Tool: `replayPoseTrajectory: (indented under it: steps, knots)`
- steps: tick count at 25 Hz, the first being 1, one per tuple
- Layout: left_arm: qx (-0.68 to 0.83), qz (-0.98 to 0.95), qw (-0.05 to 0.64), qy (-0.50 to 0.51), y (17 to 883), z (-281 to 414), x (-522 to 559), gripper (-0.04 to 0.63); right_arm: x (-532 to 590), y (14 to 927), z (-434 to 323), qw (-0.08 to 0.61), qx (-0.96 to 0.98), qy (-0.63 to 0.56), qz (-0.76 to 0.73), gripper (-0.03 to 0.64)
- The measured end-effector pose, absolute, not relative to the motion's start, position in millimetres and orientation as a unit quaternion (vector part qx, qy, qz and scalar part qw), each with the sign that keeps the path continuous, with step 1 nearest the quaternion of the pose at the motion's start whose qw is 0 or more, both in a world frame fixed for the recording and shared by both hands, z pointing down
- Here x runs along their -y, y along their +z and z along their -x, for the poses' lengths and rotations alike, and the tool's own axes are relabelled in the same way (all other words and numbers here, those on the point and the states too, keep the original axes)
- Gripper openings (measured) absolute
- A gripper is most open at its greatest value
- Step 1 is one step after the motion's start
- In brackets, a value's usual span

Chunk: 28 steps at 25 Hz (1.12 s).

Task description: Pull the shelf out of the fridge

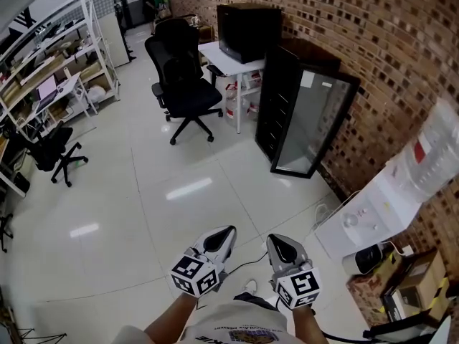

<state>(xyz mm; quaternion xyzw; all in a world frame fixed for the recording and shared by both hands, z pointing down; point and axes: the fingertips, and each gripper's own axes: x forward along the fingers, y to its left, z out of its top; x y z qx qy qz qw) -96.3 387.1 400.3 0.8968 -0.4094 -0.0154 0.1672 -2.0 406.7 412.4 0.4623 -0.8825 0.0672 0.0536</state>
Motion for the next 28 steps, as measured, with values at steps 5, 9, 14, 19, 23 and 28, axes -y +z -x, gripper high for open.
replayPoseTrajectory:
  steps: [5, 9, 14, 19, 23, 28]
  knots:
    - [0.419, -0.895, 0.154, -0.020, 389, 74, -354, 0.000, -369, 406, -20, 0.045, 0.890, 0.059, -0.450, 0.005]
    - [0.429, -0.892, 0.142, -0.011, 384, 66, -341, 0.000, -355, 401, -30, 0.033, 0.894, 0.055, -0.444, 0.004]
    - [0.438, -0.890, 0.129, -0.009, 375, 61, -326, 0.000, -344, 396, -37, 0.026, 0.897, 0.051, -0.439, 0.005]
    - [0.436, -0.891, 0.131, -0.010, 383, 51, -309, 0.000, -329, 399, -47, 0.033, 0.895, 0.044, -0.443, 0.005]
    - [0.436, -0.888, 0.142, -0.011, 394, 50, -289, 0.000, -310, 410, -51, 0.044, 0.893, 0.052, -0.446, 0.005]
    - [0.434, -0.887, 0.157, -0.017, 406, 56, -250, 0.000, -273, 417, -45, 0.058, 0.892, 0.053, -0.446, 0.005]
